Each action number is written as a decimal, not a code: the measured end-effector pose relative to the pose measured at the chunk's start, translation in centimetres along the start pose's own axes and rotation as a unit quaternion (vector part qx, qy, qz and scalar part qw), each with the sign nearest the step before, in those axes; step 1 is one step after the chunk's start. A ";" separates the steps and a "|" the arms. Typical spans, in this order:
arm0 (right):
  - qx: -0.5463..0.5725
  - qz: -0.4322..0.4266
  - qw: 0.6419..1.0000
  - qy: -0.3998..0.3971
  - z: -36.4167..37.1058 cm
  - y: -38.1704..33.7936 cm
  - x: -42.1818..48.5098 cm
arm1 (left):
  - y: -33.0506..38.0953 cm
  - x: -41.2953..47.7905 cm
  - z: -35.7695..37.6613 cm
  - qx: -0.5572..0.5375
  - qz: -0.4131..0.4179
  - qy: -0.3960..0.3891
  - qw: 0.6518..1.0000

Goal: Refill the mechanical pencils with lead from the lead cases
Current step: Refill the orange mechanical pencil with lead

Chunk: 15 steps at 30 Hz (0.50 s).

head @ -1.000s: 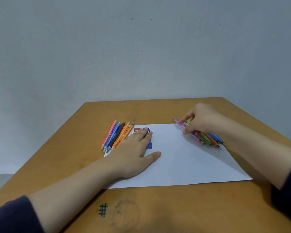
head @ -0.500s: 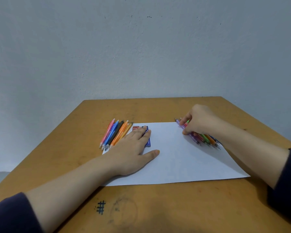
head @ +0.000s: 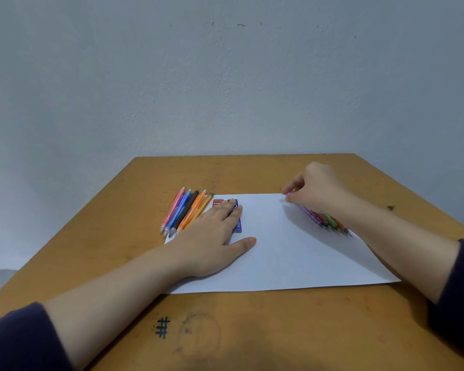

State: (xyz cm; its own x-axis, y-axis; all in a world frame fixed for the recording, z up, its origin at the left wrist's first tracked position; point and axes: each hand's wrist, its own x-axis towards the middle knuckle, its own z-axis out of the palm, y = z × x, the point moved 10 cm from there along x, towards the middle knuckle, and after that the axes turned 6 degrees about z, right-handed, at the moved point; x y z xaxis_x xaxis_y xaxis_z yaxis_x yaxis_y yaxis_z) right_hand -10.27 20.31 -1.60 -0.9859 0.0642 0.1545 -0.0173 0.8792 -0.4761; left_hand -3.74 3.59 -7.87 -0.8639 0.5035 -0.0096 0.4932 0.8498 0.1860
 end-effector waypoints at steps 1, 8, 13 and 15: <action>0.012 -0.022 1.000 0.008 -0.1 -0.6 -0.3 | 0.0 0.0 -0.1 -0.003 0.001 0.006 1.000; 0.034 -0.162 0.986 -0.023 2.5 -5.1 -4.0 | -0.2 -0.4 -2.7 -0.078 0.005 0.128 0.989; -0.007 -0.178 0.977 -0.114 6.7 -5.6 -4.9 | -2.4 -1.5 -5.5 -0.019 -0.059 0.244 0.968; -0.029 -0.178 0.976 -0.123 7.3 -5.5 -4.9 | -3.3 -1.8 -6.0 0.024 -0.093 0.239 0.966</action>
State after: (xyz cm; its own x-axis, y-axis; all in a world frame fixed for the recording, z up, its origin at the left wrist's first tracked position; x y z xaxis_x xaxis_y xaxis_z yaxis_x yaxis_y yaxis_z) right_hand -6.55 11.71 -6.07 -0.9292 -0.3596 0.0853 -0.3640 0.8504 -0.3799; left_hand -4.46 -1.05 -2.59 -0.8810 0.2210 0.4184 0.3182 0.9312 0.1781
